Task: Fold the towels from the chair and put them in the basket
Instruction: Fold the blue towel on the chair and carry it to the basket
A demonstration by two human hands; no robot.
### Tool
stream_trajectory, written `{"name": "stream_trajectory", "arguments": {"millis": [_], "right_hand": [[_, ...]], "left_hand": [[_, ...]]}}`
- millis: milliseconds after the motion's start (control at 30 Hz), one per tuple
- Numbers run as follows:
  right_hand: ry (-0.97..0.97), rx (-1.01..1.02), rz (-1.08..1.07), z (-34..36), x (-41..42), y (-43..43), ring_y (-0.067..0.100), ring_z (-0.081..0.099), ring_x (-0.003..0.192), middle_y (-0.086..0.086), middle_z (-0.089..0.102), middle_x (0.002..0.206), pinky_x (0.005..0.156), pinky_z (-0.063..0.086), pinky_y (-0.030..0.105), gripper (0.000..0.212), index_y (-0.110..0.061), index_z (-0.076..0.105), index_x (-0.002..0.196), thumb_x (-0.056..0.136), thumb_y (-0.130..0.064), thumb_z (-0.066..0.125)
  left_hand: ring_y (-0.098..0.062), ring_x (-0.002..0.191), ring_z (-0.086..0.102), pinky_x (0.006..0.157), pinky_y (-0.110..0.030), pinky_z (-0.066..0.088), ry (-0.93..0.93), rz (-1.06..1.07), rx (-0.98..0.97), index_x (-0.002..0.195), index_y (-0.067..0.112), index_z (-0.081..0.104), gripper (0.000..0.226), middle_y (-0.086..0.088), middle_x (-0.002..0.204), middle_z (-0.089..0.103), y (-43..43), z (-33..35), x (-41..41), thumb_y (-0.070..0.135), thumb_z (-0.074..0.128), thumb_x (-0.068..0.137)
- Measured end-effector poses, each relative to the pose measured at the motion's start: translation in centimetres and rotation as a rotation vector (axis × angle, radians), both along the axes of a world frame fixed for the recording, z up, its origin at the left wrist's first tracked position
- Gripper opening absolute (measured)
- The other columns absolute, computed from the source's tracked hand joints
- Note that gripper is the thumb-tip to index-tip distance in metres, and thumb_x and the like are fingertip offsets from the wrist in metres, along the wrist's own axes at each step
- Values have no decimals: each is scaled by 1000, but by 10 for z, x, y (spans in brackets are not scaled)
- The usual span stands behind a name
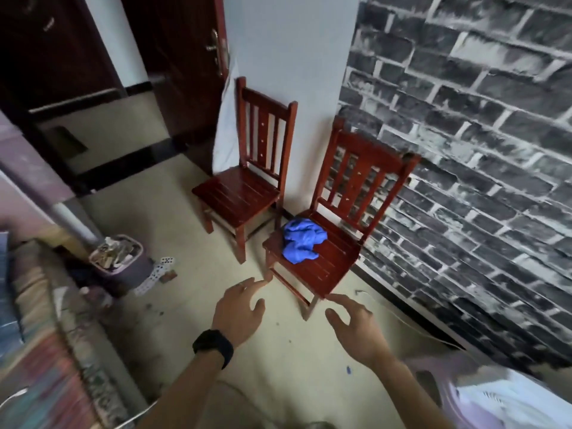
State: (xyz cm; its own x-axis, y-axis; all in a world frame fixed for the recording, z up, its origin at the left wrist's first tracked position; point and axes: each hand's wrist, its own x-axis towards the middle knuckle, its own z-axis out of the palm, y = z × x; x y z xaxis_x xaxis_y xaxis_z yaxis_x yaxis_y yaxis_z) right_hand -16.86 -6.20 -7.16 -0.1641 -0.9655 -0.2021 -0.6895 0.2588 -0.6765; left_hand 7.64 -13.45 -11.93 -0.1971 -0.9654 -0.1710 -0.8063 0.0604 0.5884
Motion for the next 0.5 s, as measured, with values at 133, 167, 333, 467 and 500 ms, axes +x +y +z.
{"name": "stream_trajectory", "arguments": {"millis": [133, 167, 333, 467, 500], "right_hand": [[-1, 62, 11, -15, 13, -46, -2, 62, 71, -19, 65, 99, 68, 37, 3, 27, -30, 65, 122, 95, -30, 63], [5, 78, 18, -20, 16, -59, 1, 64, 77, -17, 67, 102, 70, 37, 5, 27, -30, 65, 122, 95, -29, 63], [-47, 143, 28, -52, 26, -132, 4, 58, 88, -17, 63, 102, 75, 38, 9, 28, -31, 63, 123, 95, -28, 63], [-126, 190, 22, -95, 29, -202, 6, 60, 109, -21, 63, 110, 97, 44, 23, 28, -28, 64, 122, 95, -26, 64], [-139, 207, 17, -105, 28, -220, 4, 59, 111, -24, 61, 110, 99, 42, 22, 28, -27, 64, 123, 95, -26, 64]], "left_hand": [[-13, 137, 35, 113, -27, 26, -3, 11, 42, 141, 41, 45, 48, 10, 150, 43, -35, -12, 15, 36, 49, 94], [-12, 138, 35, 113, -26, 26, -13, 9, 52, 141, 40, 45, 49, 10, 150, 42, -44, -15, 18, 40, 44, 92], [-10, 139, 33, 113, -23, 22, -86, -14, 96, 142, 44, 42, 46, 12, 152, 38, -106, -41, 22, 39, 45, 96], [-12, 139, 34, 114, -28, 27, -137, -36, 161, 142, 45, 40, 48, 12, 153, 37, -176, -67, 22, 42, 41, 95], [-12, 139, 33, 114, -29, 28, -151, -42, 189, 143, 45, 39, 47, 12, 154, 36, -194, -73, 22, 41, 41, 96]]}}
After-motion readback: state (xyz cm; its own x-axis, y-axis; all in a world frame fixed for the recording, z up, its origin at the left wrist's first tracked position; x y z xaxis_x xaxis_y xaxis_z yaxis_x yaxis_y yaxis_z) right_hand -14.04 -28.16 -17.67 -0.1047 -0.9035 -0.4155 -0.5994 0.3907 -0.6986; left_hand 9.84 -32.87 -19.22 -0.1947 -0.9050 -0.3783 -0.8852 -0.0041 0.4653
